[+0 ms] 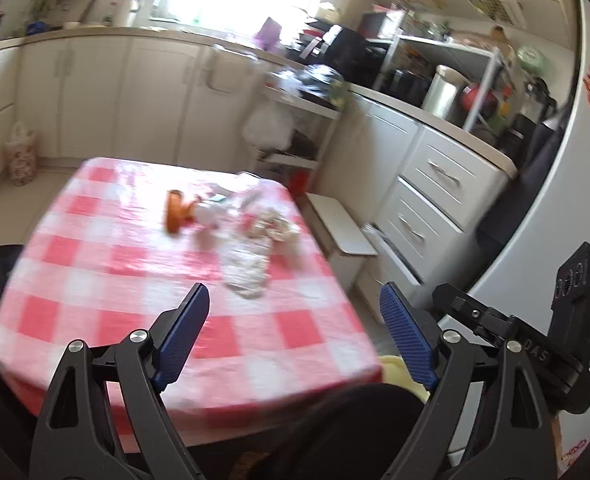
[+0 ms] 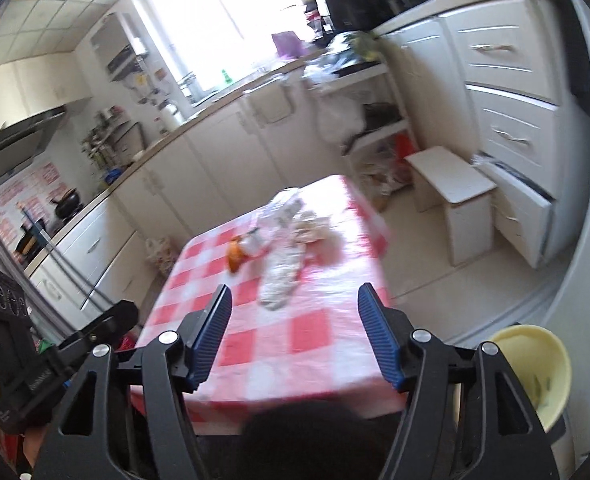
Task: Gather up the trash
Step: 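Return both tools to the table near the remaining peel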
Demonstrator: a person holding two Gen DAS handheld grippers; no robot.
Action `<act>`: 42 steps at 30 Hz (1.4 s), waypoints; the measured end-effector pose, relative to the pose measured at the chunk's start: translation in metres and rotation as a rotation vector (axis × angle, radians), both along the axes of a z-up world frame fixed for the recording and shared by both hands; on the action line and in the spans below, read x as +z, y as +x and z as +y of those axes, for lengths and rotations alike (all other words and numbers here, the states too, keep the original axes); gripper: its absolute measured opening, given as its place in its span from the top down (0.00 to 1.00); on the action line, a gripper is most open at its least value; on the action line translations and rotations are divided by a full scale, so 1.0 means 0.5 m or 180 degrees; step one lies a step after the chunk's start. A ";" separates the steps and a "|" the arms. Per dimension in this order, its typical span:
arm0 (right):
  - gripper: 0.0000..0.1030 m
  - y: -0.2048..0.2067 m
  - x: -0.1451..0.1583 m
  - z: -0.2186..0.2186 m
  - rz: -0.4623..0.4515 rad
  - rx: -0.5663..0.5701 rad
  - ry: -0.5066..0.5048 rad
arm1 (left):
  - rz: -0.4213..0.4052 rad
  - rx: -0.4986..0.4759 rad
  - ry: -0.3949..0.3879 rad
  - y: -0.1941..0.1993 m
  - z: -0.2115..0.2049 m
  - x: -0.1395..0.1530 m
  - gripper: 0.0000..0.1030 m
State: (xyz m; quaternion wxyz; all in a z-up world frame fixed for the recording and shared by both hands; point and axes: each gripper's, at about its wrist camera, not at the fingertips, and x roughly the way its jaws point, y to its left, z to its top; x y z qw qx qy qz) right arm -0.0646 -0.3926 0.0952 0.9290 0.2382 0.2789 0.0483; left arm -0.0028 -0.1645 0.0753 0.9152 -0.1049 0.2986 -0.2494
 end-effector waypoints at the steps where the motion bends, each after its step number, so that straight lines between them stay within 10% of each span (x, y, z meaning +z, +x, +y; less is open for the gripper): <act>1: 0.38 0.005 0.003 0.025 -0.0032 0.0076 -0.0028 | -0.0014 0.0096 0.0002 0.003 0.026 0.001 0.18; 13: 0.31 0.054 -0.045 0.258 -0.0141 0.0764 -0.0761 | 0.0157 0.0854 0.0040 0.059 0.252 -0.080 0.17; 42: 0.28 0.050 -0.047 0.253 -0.0108 0.0679 -0.0756 | 0.0265 0.0828 0.0154 0.057 0.253 -0.124 0.17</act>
